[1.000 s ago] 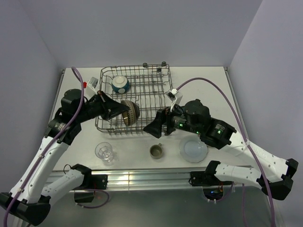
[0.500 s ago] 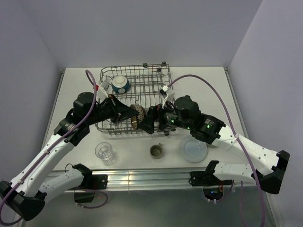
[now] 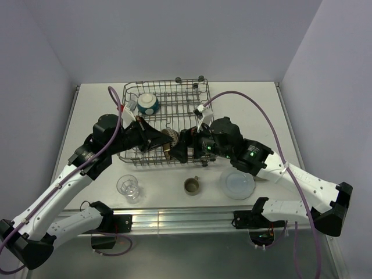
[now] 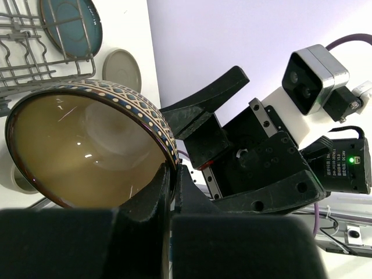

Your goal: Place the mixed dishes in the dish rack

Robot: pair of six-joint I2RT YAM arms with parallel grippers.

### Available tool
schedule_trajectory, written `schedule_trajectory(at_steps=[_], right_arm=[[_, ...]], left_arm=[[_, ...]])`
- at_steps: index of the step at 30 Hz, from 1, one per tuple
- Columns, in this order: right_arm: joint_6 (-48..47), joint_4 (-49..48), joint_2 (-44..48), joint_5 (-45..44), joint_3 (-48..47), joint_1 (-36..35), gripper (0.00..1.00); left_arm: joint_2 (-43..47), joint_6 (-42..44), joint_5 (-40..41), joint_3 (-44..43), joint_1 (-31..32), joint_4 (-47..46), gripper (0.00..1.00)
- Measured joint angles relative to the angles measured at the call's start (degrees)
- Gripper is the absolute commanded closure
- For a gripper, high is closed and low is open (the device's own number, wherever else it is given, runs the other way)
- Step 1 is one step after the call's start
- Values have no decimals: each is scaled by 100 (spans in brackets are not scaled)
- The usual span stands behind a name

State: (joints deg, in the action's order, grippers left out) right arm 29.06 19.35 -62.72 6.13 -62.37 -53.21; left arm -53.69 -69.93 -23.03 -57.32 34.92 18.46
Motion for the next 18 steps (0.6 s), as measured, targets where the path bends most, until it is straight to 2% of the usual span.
schedule_trajectory(at_steps=[7,12,18], right_arm=[[2,-20,-13,-13,-39,-4,6],[9,-57,-13,-68,-66,-7,17],[48,-57,-15,-107,-66,-4,16]], left_arm=[[-85,0,98,0,116,-26,100],[-120,0,153,0,138,-28,100],[-133,0,203,0,175,-68,100]])
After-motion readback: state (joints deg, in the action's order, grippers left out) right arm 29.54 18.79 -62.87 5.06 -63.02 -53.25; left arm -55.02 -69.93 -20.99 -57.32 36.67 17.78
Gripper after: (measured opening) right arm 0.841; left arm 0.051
